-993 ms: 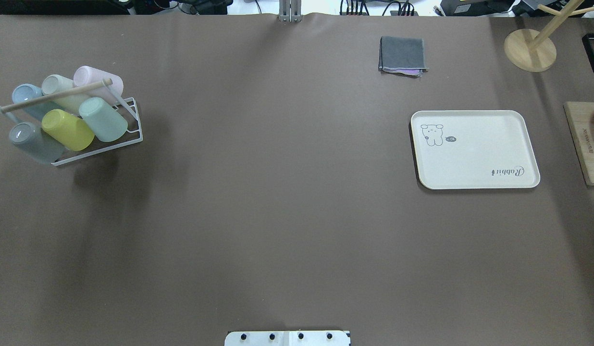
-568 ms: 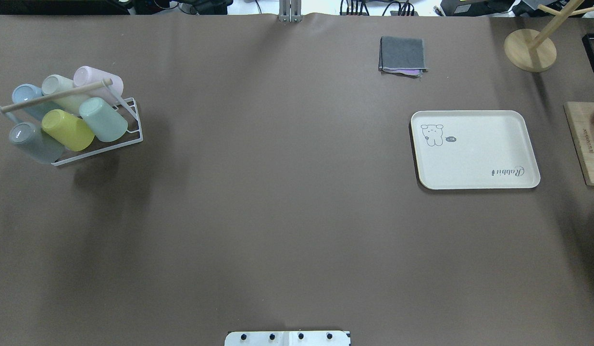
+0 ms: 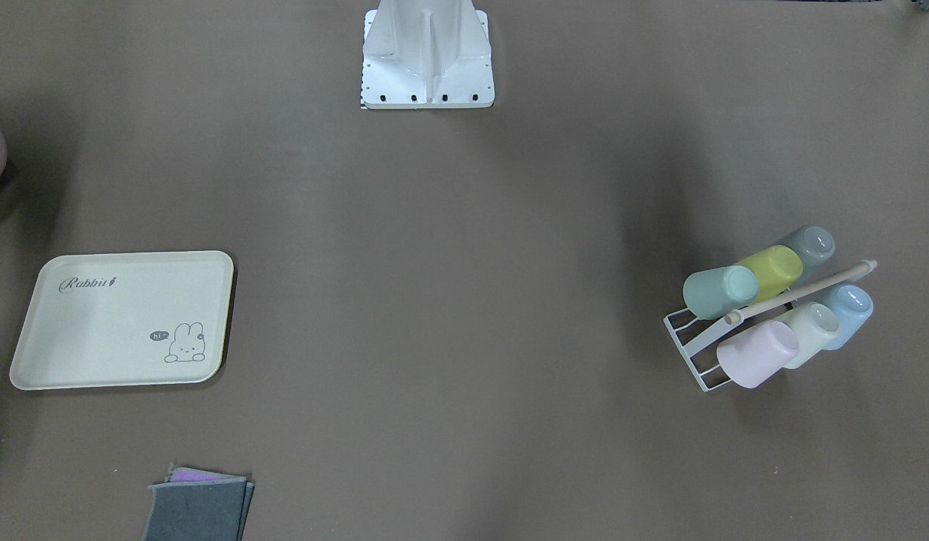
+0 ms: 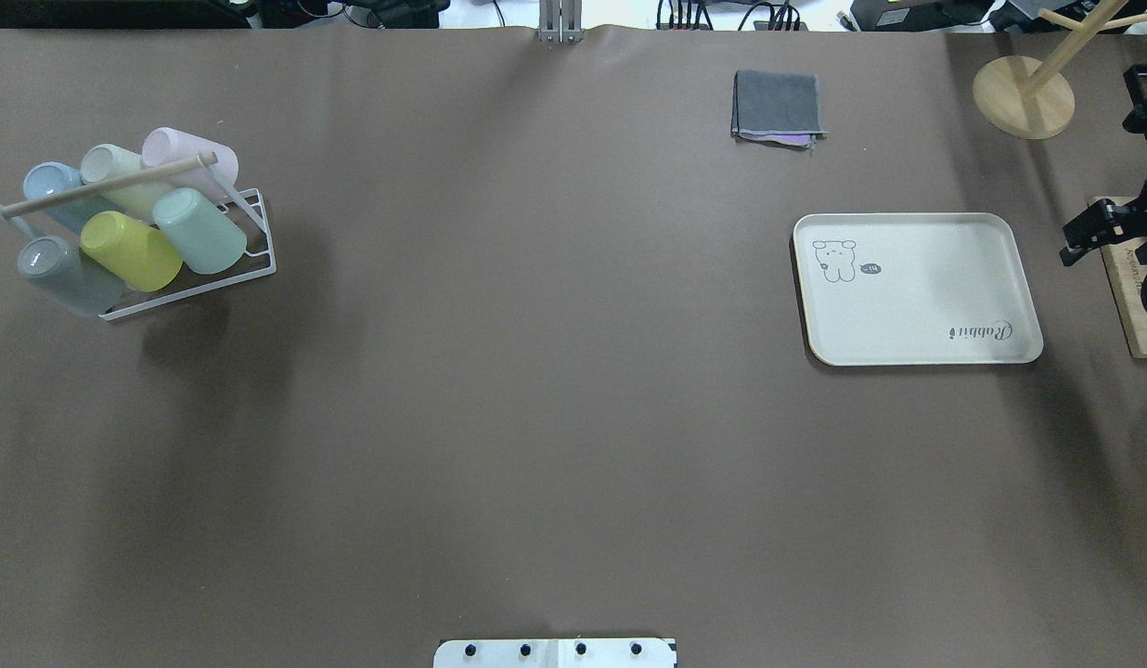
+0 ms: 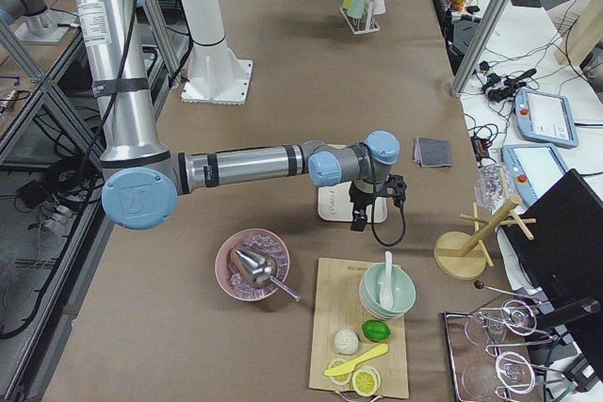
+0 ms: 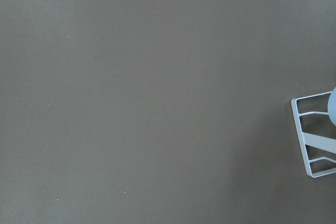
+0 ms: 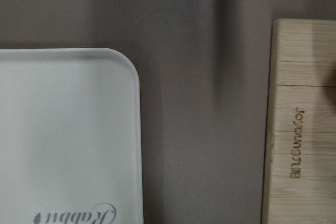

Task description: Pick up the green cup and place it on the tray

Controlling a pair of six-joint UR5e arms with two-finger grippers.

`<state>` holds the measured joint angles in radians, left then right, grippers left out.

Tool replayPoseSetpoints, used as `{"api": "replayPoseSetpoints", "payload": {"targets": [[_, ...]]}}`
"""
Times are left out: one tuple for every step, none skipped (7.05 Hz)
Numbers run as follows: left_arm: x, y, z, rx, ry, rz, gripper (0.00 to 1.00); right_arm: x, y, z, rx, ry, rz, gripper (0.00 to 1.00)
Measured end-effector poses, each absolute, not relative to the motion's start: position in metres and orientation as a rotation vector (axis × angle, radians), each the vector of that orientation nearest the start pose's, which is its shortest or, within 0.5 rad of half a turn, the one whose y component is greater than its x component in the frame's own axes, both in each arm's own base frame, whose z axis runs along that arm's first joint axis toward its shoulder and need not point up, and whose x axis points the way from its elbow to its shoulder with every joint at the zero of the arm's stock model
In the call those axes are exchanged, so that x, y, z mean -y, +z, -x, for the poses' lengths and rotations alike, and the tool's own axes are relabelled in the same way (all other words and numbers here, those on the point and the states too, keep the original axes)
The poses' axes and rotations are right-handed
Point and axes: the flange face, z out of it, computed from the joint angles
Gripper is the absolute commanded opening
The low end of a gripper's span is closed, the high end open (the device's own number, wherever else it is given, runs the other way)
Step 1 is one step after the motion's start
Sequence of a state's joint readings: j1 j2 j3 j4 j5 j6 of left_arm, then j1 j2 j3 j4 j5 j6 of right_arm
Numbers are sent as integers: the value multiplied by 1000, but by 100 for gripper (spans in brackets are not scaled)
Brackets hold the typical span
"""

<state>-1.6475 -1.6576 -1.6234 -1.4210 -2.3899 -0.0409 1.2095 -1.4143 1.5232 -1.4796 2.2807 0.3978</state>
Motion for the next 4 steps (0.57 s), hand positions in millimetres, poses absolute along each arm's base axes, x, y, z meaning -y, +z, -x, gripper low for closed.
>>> {"api": "replayPoseSetpoints", "payload": {"targets": [[518,598,100,-820,-114,-9,98,559,595,160,709,-52,91,99],[518,596,101,-819,-112,-13,98,560,601,173,700,-62,95,99],[518,594,101,-819,-110,-17,98,558,610,178,700,-64,97,98],[518,593,100,-819,-109,-21,98,555,618,178,700,-64,102,94]]}}
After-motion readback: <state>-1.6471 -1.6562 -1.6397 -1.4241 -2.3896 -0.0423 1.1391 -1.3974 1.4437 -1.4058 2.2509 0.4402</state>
